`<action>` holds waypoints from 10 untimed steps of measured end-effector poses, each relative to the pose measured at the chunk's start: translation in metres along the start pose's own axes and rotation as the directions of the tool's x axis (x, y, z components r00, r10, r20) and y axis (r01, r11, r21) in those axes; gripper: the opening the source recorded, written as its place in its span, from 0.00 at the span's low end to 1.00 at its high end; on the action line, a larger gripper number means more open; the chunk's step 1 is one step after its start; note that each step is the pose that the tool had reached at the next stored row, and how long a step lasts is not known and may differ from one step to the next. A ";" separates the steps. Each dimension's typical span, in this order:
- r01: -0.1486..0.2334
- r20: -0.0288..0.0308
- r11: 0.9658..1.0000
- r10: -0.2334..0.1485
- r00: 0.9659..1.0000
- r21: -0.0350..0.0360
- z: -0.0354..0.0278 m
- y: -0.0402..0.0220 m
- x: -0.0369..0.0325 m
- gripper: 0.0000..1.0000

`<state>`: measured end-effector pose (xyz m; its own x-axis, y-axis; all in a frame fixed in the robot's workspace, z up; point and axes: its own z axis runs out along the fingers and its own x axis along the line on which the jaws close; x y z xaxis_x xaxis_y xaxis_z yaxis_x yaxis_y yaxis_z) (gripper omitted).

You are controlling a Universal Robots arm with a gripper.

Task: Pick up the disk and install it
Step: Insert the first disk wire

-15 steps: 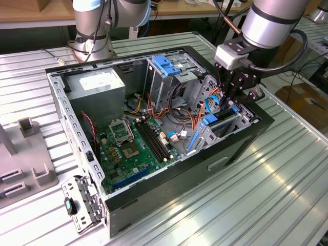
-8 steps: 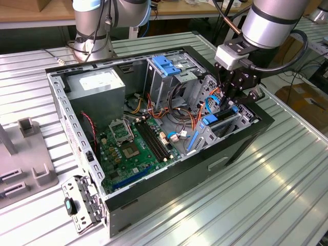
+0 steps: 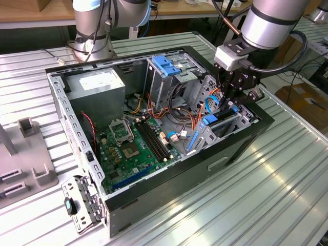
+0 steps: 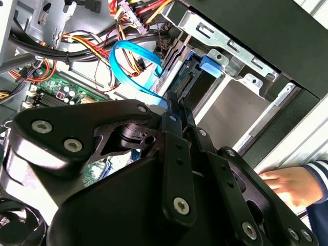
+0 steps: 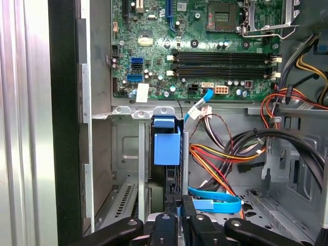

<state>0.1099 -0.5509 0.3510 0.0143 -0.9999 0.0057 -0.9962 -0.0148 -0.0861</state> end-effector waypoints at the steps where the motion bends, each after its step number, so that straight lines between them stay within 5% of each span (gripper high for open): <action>1: 0.000 0.000 1.000 0.000 1.000 0.000 0.0000 0.0001 0.0000 0.16; 7: 0.004 0.001 1.000 -0.004 1.000 0.000 0.0006 0.0007 0.0029 0.16; 10: 0.010 0.006 1.000 -0.010 1.000 0.001 0.0007 0.0015 0.0041 0.16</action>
<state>0.1085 -0.5550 0.3503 0.0247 -0.9997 0.0007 -0.9959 -0.0247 -0.0868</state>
